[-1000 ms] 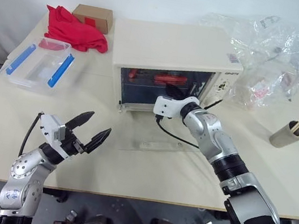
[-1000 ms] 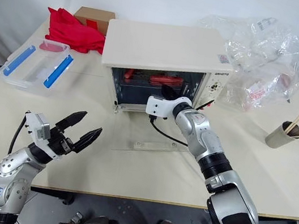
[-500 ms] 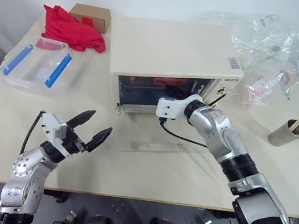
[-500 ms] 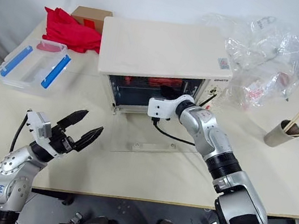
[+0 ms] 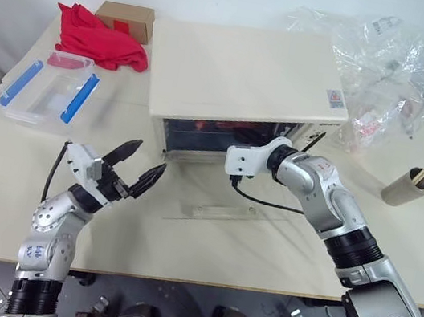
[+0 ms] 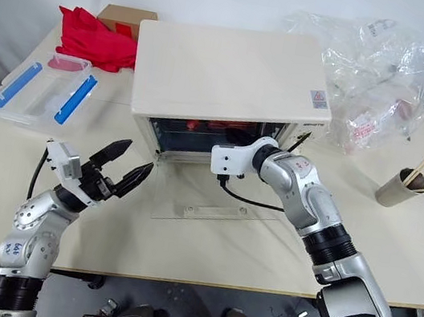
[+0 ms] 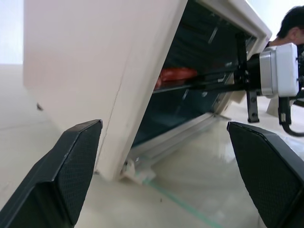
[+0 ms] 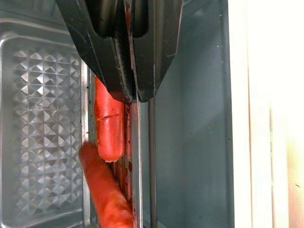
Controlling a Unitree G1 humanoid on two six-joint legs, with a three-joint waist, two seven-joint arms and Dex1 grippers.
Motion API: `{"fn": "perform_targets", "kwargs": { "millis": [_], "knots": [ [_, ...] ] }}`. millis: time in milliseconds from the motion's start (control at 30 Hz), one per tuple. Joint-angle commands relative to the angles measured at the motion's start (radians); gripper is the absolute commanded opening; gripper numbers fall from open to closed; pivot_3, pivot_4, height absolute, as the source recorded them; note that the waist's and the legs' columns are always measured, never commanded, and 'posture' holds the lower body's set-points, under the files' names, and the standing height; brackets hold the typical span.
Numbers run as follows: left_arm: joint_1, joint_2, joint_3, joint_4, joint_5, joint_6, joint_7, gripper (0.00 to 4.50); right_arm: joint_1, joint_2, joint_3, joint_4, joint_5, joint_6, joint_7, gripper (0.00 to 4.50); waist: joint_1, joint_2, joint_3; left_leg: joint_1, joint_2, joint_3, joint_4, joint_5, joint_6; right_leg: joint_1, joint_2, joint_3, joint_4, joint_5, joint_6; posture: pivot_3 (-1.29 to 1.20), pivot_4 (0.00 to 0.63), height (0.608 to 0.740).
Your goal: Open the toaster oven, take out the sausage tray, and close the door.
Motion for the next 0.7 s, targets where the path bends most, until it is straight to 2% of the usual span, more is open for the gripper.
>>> {"fn": "perform_targets", "kwargs": {
  "millis": [33,200,700],
  "knots": [
    [-0.049,-0.007,-0.012,0.032,0.0,-0.028,-0.017,4.5,-0.046,0.014,-0.036,-0.039,0.02,-0.046,-0.044,0.01,0.0,0.0,0.0,0.0,0.0,0.0,0.0,0.0,0.0,0.0,0.0,0.0,0.0,0.0,0.0,0.0,0.15,0.74],
    [-0.119,-0.004,-0.016,0.072,-0.038,-0.013,-0.065,4.5,-0.066,0.017,-0.023,0.067,0.011,-0.083,-0.072,0.01,0.0,0.0,0.0,0.0,0.0,0.0,0.002,0.0,0.0,0.0,0.0,0.0,0.001,0.0,0.0,0.0,0.15,0.74],
    [-0.094,0.098,0.0,0.018,-0.128,0.117,-0.19,4.5,-0.148,0.038,-0.027,0.229,0.012,-0.145,-0.105,0.01,-0.007,0.0,0.0,0.0,0.0,-0.002,0.003,0.001,-0.001,0.0,0.0,-0.001,0.006,0.0,0.0,0.0,0.15,0.74]
  ]
}}
